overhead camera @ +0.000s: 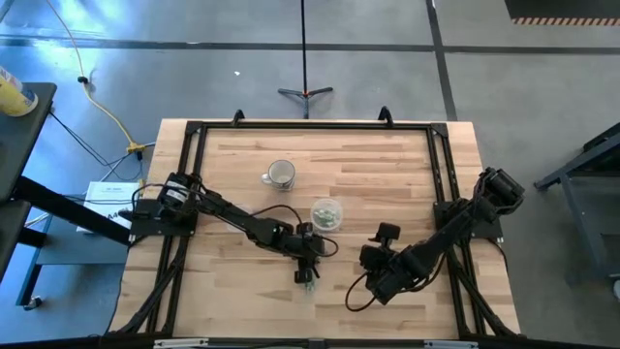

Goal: Pick and place Stevia / Truvia into bins
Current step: Put the white stevia packet into the right transparent container

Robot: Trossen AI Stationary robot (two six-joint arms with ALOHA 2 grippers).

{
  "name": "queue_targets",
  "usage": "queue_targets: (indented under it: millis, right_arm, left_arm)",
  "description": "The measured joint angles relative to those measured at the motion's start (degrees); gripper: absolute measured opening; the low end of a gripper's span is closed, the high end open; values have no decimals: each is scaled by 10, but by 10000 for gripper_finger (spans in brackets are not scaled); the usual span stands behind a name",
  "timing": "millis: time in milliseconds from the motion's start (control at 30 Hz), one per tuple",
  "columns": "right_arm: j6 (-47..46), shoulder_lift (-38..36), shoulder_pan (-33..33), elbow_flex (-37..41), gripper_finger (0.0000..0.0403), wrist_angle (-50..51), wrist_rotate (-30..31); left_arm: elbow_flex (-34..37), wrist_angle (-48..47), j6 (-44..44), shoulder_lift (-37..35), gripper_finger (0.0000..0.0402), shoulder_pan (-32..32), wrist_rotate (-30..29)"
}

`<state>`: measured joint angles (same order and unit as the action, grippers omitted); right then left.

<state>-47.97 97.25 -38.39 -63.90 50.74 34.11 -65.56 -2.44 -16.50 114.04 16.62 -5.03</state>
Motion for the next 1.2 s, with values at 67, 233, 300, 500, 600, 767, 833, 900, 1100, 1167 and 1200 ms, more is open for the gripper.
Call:
queue_targets:
  millis: [67, 233, 300, 500, 600, 767, 833, 900, 1100, 1167, 1200]
  right_arm:
    - [0, 0, 1, 0, 287, 2, 0]
    - [0, 0, 2, 0, 287, 4, 0]
    - [0, 0, 2, 0, 287, 5, -2]
    - [0, 0, 2, 0, 287, 5, -5]
    - [0, 0, 2, 0, 287, 6, -5]
    - [0, 0, 2, 0, 287, 7, -1]
    - [0, 0, 4, 0, 287, 8, -1]
    - [-3, 0, 6, 0, 287, 9, -1]
    - [-63, 0, 5, 0, 287, 33, -6]
    - [-72, 0, 3, 0, 287, 41, -6]
    - [-73, 0, 3, 0, 287, 43, -6]
  left_arm:
    - [0, -2, 8, 0, 135, 0, 0]
    - [0, -11, 29, 0, 71, -1, -2]
    - [0, -19, 32, -1, 40, -1, -2]
    - [-11, -80, 34, -16, 30, -1, 2]
    - [-43, -141, 80, -33, 42, -1, -8]
    - [-116, -197, 177, -60, 26, -20, -45]
    - [-132, -206, 203, -58, 26, -41, -47]
    - [-139, -200, 226, -59, 26, -66, -48]
    - [-138, -208, 253, -58, 52, -145, -37]
    - [-138, -191, 253, -58, 69, -165, -37]
    - [-138, -180, 253, -58, 79, -173, -33]
